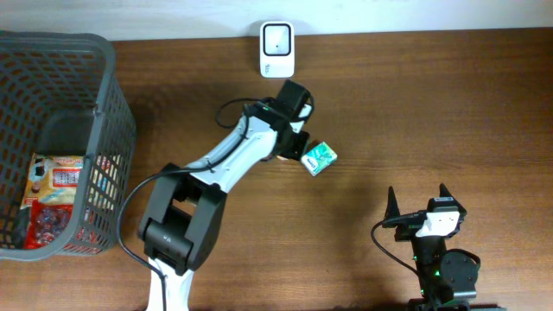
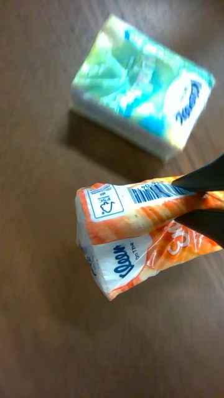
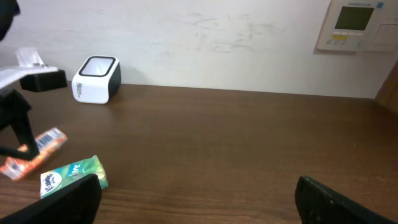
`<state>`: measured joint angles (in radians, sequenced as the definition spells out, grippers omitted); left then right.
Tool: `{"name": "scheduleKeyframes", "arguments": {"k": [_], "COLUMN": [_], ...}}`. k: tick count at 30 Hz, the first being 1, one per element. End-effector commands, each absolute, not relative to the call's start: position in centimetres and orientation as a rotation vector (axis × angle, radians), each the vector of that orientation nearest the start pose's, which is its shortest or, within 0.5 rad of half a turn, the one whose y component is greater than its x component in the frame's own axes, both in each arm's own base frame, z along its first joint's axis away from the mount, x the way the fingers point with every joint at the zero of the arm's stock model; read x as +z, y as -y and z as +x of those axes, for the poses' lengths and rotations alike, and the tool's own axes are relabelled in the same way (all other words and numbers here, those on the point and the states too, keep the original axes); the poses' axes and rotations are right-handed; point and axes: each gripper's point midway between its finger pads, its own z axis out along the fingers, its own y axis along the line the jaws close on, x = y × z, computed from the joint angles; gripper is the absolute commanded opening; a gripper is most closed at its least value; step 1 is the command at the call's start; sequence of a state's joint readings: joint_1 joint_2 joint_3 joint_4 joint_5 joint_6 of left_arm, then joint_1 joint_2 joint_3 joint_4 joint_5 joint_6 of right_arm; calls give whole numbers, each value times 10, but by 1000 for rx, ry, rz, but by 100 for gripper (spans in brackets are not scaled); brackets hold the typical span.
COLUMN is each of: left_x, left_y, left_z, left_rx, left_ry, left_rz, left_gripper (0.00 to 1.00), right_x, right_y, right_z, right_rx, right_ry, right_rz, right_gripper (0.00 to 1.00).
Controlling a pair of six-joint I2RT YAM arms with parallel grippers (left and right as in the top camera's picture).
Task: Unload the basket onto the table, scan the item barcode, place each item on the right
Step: 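Place orange Kleenex pack beside green pack with left gripper, then reach left gripper into basket and grasp red snack bag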
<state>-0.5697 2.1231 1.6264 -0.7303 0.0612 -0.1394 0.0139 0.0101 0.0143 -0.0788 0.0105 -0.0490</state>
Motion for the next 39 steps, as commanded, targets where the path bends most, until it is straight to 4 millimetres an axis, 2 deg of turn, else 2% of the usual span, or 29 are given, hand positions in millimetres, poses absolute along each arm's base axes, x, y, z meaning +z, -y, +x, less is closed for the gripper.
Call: {"name": "scheduleKeyframes", "arguments": {"k": [1,2,5,7,9,11,12,14,15,16,18,19,20,21,22,24,26,29,30,32,33,34,35,37,39], "left_x": [41,42,44,47,68,100,122,195,218,266,326,351,372,379,381,371,358,351,343,321,295,255,230,194,162], "left_y": [297,301,320,332,332,323,316,270,253,215,145,102,49,17,-20,-97,-170,-221,-233,-241,-241,-237,-233,-232,-236], "left_z": [387,385,373,369,383,403,415,449,457,471,481,482,480,477,469,444,407,383,377,371,368,359,351,335,318], "left_rx": [-330,-333,-405,-468,-431,-360,-319,-105,-51,35,115,133,151,173,196,252,311,331,350,387,411,436,455,543,685], "left_ry": [-2773,-2769,-2756,-2736,-2694,-2664,-2641,-2564,-2537,-2471,-2376,-2323,-2270,-2251,-2234,-2209,-2172,-2126,-2135,-2210,-2295,-2394,-2443,-2468,-2422], "left_rz": [624,637,691,721,743,695,660,509,457,340,42,-138,-315,-403,-537,-855,-1140,-1294,-1334,-1369,-1400,-1499,-1577,-1721,-1851], "left_gripper": [8,21,38,62,65,70,75,86,90,99,99,99,99,99,99,99,99,99,99,99,99,99,99,99,99], "right_x": [155,155,155,155,155,155,155,155,155,155,155,155,155,155,155,155,155,155,155,155,155,155,155,155,155], "right_y": [-3,-3,-3,-3,-3,-3,-3,-3,-3,-3,-3,-3,-3,-3,-3,-3,-3,-3,-3,-3,-3,-3,-3,-3,-3], "right_z": [246,246,246,246,246,246,246,246,246,246,246,246,246,246,246,246,246,246,246,246,246,246,246,246,246], "right_rx": [-31,-31,-32,-31,-31,-31,-31,-31,-31,-31,-31,-31,-31,-31,-32,-31,-31,-31,-31,-31,-31,-32,-31,-31,-31], "right_ry": [-1650,-1650,-1650,-1650,-1650,-1650,-1650,-1650,-1650,-1650,-1650,-1650,-1650,-1650,-1650,-1650,-1650,-1650,-1650,-1650,-1650,-1650,-1650,-1650,-1650], "right_rz": [-47,-47,-47,-47,-47,-47,-47,-47,-47,-47,-47,-47,-47,-47,-46,-47,-47,-47,-47,-47,-47,-47,-47,-47,-47], "right_gripper": [98,98,98,98,98,98,98,98,98,98,98,98,98,98,98,98,98,98,98,98,98,98,98,98,98]}}
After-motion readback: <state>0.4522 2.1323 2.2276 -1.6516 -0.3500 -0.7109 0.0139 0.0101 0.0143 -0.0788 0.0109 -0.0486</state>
